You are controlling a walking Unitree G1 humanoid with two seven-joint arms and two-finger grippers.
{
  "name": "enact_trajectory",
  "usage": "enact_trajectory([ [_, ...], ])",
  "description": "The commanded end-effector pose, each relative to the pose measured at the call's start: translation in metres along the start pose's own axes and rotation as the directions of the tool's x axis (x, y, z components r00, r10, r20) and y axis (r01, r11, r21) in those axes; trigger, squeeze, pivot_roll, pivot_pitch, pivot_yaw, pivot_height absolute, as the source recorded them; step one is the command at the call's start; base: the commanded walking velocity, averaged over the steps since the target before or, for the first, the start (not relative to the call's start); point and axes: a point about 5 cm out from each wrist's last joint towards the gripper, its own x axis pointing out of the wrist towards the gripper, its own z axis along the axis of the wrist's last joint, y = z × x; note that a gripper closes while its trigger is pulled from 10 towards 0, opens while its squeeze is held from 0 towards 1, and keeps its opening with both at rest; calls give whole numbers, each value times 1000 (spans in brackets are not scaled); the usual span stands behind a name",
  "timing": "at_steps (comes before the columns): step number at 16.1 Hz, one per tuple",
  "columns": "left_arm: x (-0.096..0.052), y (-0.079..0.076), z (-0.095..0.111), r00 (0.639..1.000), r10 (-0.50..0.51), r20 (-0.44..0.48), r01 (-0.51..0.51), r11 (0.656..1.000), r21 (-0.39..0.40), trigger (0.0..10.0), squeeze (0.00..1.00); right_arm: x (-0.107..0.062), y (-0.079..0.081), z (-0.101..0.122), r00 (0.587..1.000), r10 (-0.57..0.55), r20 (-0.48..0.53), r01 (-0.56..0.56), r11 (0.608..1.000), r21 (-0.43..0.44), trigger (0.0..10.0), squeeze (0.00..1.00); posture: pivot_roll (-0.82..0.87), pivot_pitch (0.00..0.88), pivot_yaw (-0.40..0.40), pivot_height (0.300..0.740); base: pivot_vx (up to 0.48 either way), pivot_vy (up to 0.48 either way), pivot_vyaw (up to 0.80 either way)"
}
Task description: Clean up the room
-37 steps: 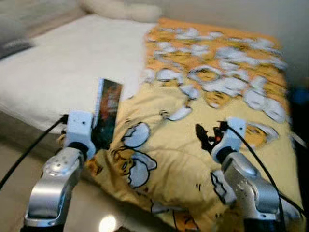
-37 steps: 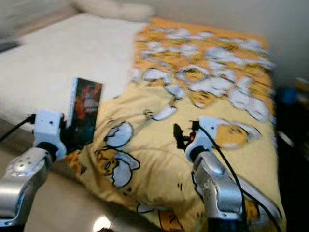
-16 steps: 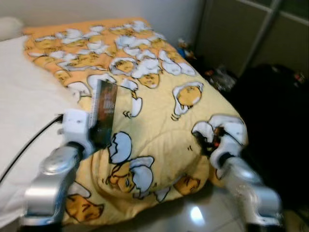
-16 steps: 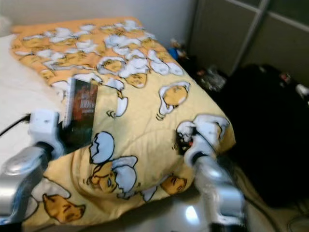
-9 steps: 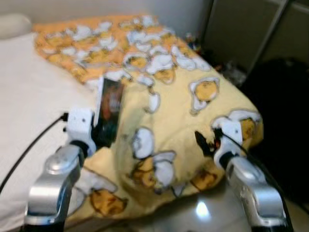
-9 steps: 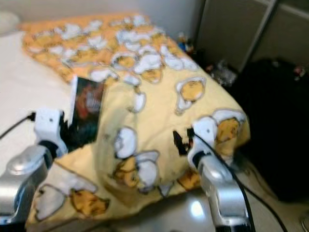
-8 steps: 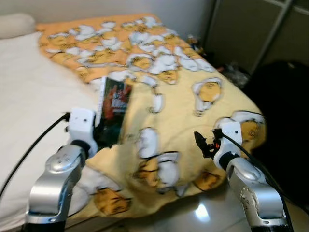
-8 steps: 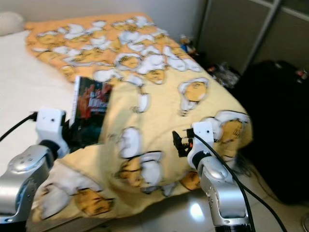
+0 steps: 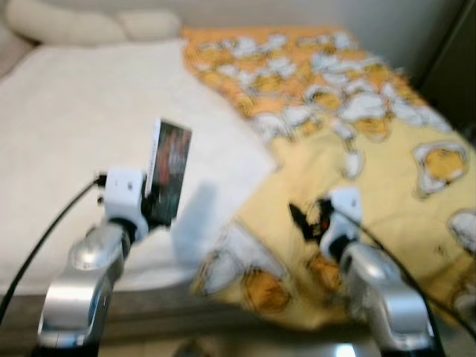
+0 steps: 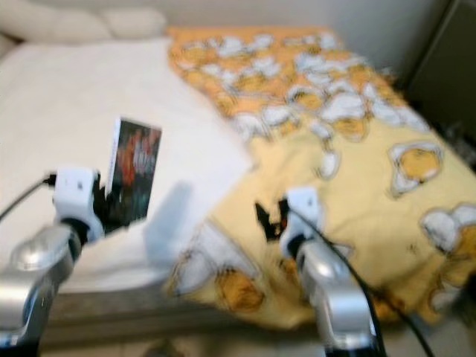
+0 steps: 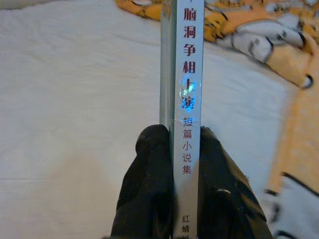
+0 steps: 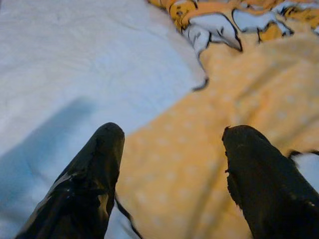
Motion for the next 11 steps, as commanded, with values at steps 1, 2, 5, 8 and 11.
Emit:
enact_trajectory([
  [1, -2, 4, 7, 999, 15, 33, -16, 1000, 16, 10000, 0, 0, -1, 2, 1000, -8, 6, 8, 1000, 27, 10000, 0, 38, 0, -3, 740, 0, 416, 0],
  [2, -2, 4, 8, 999, 15, 32, -16, 1000, 22, 10000, 0, 0, -1, 1, 1000, -12, 2, 12, 999, 33, 10000, 0, 37, 0, -2, 740, 0, 420, 0],
  [5, -2, 6, 8, 999, 17, 30, -18, 999, 34, 10000, 0, 0, 0, 1, 1000, -19, 2, 19, 999, 25, 10000, 0, 38, 0, -2, 740, 0, 420, 0],
  [8, -2, 7, 8, 999, 18, 27, -19, 999, 40, 10000, 0, 3, -1, 1, 999, -52, -8, 52, 999, -10, 10000, 0, 41, 0, -2, 740, 0, 420, 0],
  [11, -2, 7, 8, 999, 18, 26, -20, 999, 43, 10000, 0, 4, -1, 1, 998, -64, -8, 64, 997, -33, 10000, 0, 41, 0, -3, 740, 0, 417, 0],
])
